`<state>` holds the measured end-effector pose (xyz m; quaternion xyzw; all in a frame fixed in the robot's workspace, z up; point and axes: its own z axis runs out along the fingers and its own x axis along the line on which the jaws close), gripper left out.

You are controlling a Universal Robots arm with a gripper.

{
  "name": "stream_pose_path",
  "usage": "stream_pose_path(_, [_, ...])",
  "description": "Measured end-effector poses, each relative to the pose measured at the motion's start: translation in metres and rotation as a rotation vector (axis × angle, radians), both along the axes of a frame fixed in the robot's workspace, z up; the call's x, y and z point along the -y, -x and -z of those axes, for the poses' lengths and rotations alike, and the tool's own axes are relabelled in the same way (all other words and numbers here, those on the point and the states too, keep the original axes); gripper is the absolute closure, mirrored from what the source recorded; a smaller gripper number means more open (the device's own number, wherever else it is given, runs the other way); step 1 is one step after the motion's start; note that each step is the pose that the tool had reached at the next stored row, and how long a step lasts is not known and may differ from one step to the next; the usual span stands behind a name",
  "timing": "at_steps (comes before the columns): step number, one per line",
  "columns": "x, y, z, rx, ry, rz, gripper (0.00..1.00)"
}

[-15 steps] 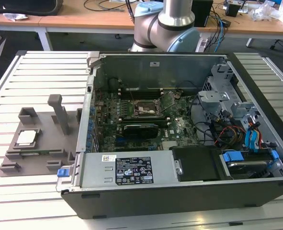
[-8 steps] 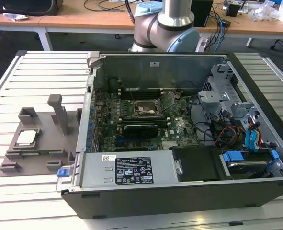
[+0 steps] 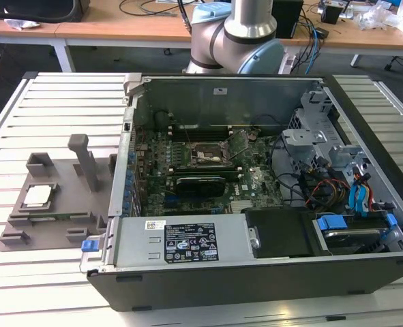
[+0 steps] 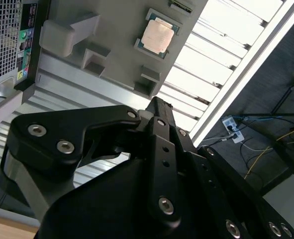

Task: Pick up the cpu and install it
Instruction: 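Reach for the cpu, then pick up the cpu and move it towards the insertion slot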

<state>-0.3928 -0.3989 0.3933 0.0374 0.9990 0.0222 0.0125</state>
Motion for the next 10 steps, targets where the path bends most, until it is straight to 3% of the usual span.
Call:
stream_pose_path(6, [0.0000, 0.0003, 0.0000, 0.0000, -0.0001, 0.000, 0.89])
stream_pose_path(7, [0.0000, 0.0004, 0.0000, 0.0000, 0.0000, 0.000, 0.83])
stream_pose_path(10, [0.0000, 0.0005, 0.0000, 0.0000, 0.0000, 0.000, 0.52])
